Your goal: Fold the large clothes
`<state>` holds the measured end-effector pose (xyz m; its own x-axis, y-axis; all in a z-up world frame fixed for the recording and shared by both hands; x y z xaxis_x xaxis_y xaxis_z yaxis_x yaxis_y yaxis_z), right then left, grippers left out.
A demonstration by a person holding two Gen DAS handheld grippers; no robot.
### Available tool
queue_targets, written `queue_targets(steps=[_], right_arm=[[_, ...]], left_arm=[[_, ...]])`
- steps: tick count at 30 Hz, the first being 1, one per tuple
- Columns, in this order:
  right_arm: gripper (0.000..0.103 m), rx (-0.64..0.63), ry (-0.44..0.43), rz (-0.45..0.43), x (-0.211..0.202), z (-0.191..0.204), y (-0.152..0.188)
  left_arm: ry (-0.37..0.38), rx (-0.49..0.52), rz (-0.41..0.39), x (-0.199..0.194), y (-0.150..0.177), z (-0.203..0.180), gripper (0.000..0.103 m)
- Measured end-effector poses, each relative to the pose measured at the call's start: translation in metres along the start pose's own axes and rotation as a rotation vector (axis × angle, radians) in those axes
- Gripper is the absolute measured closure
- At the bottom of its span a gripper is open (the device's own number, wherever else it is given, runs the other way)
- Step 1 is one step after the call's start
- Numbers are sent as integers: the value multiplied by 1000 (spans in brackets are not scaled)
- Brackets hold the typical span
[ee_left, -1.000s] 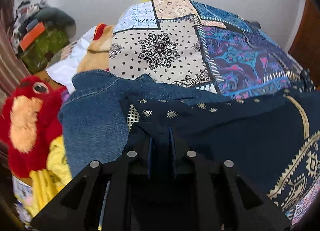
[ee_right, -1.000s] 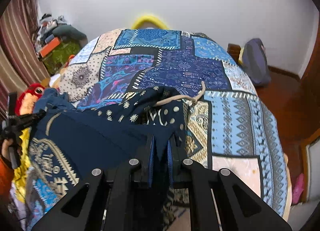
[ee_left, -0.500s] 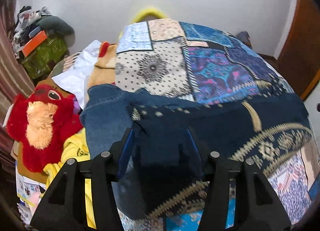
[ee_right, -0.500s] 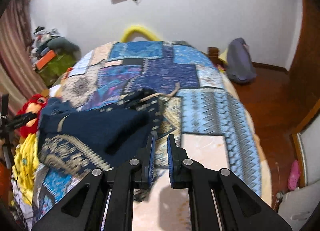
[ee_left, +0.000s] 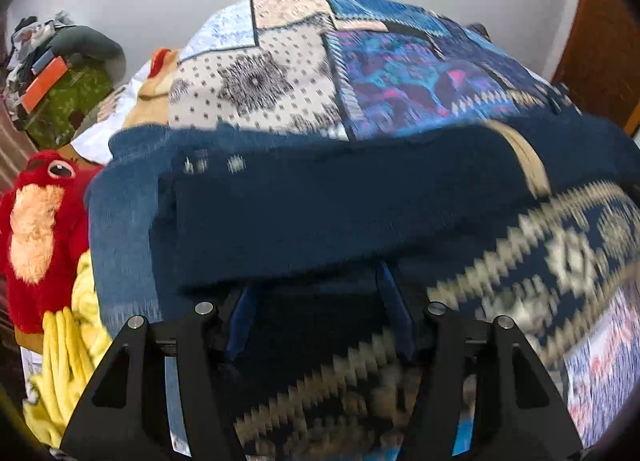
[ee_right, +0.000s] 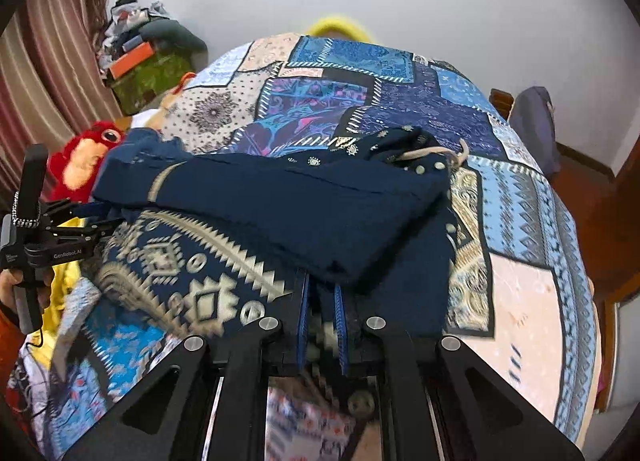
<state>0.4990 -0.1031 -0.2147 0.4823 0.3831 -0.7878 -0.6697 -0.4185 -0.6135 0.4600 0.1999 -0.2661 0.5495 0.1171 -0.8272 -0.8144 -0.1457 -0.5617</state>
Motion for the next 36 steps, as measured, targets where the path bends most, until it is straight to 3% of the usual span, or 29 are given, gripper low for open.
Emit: queue_targets(steps=[5, 11, 13, 17, 27, 29, 33, 36], right_arm=[[96, 5, 4, 6, 32, -10, -36], [96, 38, 127, -28, 53, -32, -89], [96, 75, 149, -57, 46, -38, -99], [96, 114, 29, -100, 22, -30, -105], [96, -153, -88, -59, -5, 79, -56], [96, -172, -86, -22, 2, 90, -42], [96, -256, 7, 54, 27, 97, -16], [96, -305, 13, 49, 27, 95, -1]], left_arm=[[-10, -34, -2, 19, -42, 7, 45], [-99, -97, -59, 17, -93, 28, 45], [-90, -106, -77, 7, -96, 31, 45], [-25, -82, -101, -20, -86, 24, 45], [122, 70, -66, -51, -27, -41, 35], [133, 88, -38, -45, -11, -51, 33], [123, 91, 15, -25, 16, -57, 31], [74, 89, -34, -22, 32, -52, 20]])
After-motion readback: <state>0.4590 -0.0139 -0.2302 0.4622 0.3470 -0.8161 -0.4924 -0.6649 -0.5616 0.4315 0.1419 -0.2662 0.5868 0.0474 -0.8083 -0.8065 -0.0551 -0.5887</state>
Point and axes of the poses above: each gripper's, at about its wrist camera, not at the fingertips, and x roughly the way its jaws point, z to its left, y to its underside, the point moved 3 cm from there along x, roughly the way its jaws point, and after that the axes turned 4 degrees about -x, right-handed, at the moved point
